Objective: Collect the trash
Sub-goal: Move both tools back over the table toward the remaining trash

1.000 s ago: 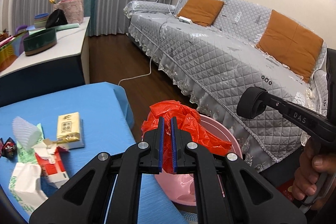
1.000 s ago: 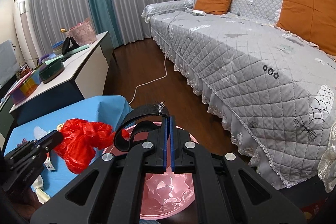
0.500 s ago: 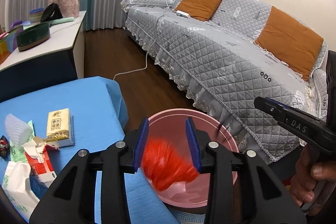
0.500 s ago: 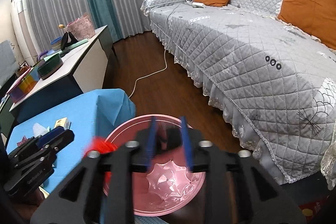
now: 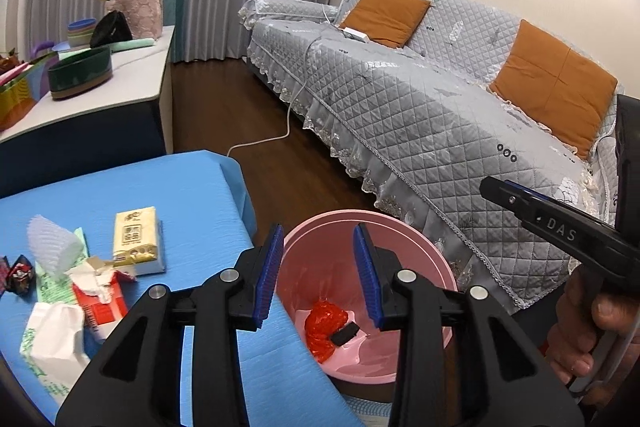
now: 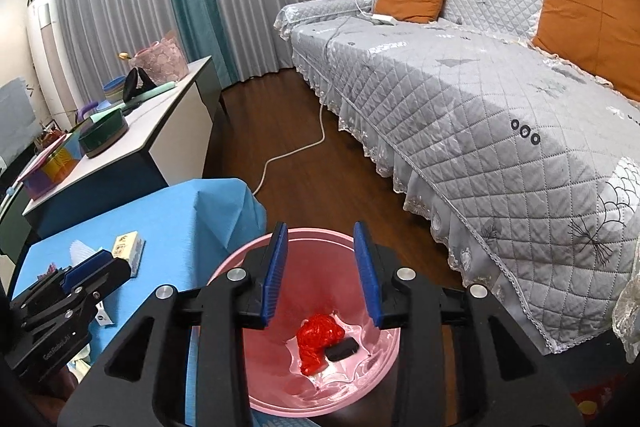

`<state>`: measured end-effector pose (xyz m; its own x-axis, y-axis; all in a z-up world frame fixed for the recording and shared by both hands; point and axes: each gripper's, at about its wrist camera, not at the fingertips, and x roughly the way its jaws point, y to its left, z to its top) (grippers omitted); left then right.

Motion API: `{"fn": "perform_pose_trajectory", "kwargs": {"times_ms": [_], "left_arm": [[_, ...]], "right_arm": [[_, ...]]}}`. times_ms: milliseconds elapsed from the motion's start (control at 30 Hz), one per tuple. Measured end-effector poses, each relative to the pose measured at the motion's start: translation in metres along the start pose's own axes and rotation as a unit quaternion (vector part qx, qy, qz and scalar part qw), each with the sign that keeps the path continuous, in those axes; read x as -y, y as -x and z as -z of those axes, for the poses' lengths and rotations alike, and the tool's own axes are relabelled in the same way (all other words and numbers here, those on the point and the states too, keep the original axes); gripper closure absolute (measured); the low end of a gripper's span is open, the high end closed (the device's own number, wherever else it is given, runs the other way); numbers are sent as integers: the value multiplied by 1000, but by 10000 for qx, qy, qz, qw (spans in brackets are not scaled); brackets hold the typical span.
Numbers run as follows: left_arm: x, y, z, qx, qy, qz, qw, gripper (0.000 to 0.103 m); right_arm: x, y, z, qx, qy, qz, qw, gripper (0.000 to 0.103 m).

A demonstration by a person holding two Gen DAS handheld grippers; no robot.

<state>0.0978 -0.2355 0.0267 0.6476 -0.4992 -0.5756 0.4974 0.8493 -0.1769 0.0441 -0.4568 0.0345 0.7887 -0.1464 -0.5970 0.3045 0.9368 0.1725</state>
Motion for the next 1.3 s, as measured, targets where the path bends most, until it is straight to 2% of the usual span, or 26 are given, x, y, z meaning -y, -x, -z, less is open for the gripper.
{"fn": "perform_pose_trajectory", "kwargs": {"times_ms": [300, 600, 867, 1100, 1300], "left_arm": [[-24, 45, -6, 235, 63, -167, 9996, 67], [-67, 93, -4, 431, 212, -526, 9975, 68], [-131, 142, -5, 566, 478, -927, 9929, 67], [-194, 177, -13, 721, 780, -1348, 9852, 68], [-237, 181, 2, 748, 1200, -1531, 9780, 68]], "right_arm": [[-32, 18, -1, 306, 259, -82, 9992, 68], [-66, 35, -1, 467, 226, -419, 9978, 69], [-113, 46, 5, 509, 492, -747, 9947, 69], [-154, 36, 17, 272, 646, -1163, 9907, 69], [-189, 21, 29, 50, 912, -1413, 9857, 69]]}}
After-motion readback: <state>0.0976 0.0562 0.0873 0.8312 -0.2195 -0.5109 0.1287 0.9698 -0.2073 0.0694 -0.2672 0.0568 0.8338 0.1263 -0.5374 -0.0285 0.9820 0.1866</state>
